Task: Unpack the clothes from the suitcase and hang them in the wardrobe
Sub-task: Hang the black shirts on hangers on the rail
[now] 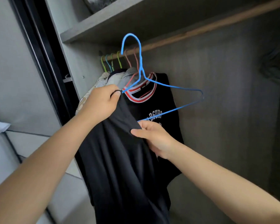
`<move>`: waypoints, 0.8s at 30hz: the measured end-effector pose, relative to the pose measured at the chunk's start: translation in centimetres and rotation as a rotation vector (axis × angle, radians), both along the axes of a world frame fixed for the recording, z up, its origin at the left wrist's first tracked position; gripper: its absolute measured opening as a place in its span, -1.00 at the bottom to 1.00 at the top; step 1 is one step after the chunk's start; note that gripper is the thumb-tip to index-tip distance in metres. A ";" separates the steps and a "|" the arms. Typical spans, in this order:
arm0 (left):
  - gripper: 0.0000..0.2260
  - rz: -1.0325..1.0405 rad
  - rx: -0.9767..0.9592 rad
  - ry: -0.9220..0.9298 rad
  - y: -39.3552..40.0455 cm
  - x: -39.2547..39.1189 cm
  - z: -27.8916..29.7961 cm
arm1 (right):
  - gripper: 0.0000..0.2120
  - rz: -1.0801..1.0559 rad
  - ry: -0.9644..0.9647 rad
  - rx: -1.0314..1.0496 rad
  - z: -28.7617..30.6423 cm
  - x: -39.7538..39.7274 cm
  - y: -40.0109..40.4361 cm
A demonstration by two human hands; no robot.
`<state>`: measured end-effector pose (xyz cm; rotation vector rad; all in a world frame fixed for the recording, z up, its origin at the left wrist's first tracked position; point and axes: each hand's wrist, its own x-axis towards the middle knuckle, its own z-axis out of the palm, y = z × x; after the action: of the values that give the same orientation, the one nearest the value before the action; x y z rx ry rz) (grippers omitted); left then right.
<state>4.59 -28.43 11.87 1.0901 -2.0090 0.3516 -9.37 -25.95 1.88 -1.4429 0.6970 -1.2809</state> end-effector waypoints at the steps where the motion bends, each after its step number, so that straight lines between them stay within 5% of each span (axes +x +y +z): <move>1: -0.77 0.027 0.000 -0.007 0.0 0.7 0.1 | -0.84 0.036 -0.024 0.055 0.3 -0.9 0.1; 5: -0.76 0.122 0.029 0.112 -0.6 3.9 0.6 | -0.62 -0.095 0.170 0.086 0.4 -5.7 0.1; 9: -0.76 0.124 0.149 0.292 -1.5 6.1 0.4 | -0.64 -0.443 0.308 -0.251 1.4 -9.6 -0.2; 13: -0.77 0.106 0.228 0.153 -1.5 6.3 -1.5 | -0.69 -0.727 0.615 -0.558 3.2 -12.1 -0.2; 17: -0.70 0.082 0.227 -0.022 -1.4 7.0 -2.6 | -0.77 -0.717 0.811 -0.676 5.0 -13.4 0.5; 24: -0.52 0.046 0.181 -0.066 -1.5 8.7 -1.8 | -0.44 -0.670 1.167 -0.885 7.2 -15.1 0.7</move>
<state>13.30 -29.88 10.08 1.2528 -2.1092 0.2354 -24.47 -25.25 9.09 -2.9239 1.5843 -1.1730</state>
